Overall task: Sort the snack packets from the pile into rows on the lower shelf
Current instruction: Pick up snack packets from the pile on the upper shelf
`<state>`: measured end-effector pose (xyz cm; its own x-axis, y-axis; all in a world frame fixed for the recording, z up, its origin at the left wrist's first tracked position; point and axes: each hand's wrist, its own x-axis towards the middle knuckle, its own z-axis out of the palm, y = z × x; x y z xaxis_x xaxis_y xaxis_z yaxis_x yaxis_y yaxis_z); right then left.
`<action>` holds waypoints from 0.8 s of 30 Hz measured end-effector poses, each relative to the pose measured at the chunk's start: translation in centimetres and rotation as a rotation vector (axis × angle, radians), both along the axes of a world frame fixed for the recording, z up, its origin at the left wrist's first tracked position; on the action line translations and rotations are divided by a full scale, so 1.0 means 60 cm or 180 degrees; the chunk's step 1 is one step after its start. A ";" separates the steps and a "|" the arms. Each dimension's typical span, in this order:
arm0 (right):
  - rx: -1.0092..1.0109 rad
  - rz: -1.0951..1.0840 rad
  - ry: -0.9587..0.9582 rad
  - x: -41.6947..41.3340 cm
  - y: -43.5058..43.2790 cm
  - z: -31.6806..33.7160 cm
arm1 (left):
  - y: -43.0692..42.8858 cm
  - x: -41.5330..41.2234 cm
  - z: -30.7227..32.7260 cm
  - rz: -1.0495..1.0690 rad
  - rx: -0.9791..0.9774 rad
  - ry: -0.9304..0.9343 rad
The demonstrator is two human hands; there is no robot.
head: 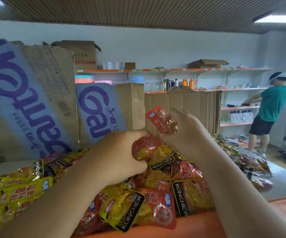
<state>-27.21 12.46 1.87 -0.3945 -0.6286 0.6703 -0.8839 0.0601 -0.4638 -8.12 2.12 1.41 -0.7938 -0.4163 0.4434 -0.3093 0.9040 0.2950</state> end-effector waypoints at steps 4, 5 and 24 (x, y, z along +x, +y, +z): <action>-0.0448 -0.0037 -0.0095 -0.001 0.004 0.005 | 0.003 -0.002 0.003 -0.0075 -0.0022 0.0598; -0.0556 -0.0011 -0.0144 -0.001 0.005 0.008 | 0.001 -0.002 0.003 0.0010 -0.0108 0.0688; -0.1078 0.0395 0.0100 0.097 0.057 0.053 | 0.035 0.130 0.076 0.0756 -0.1554 0.1616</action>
<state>-21.41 15.86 5.06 -0.3048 -0.4105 0.8594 -0.8890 -0.2011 -0.4114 -0.29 4.22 5.98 -0.3552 -0.2129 0.9102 -0.4455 0.8946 0.0355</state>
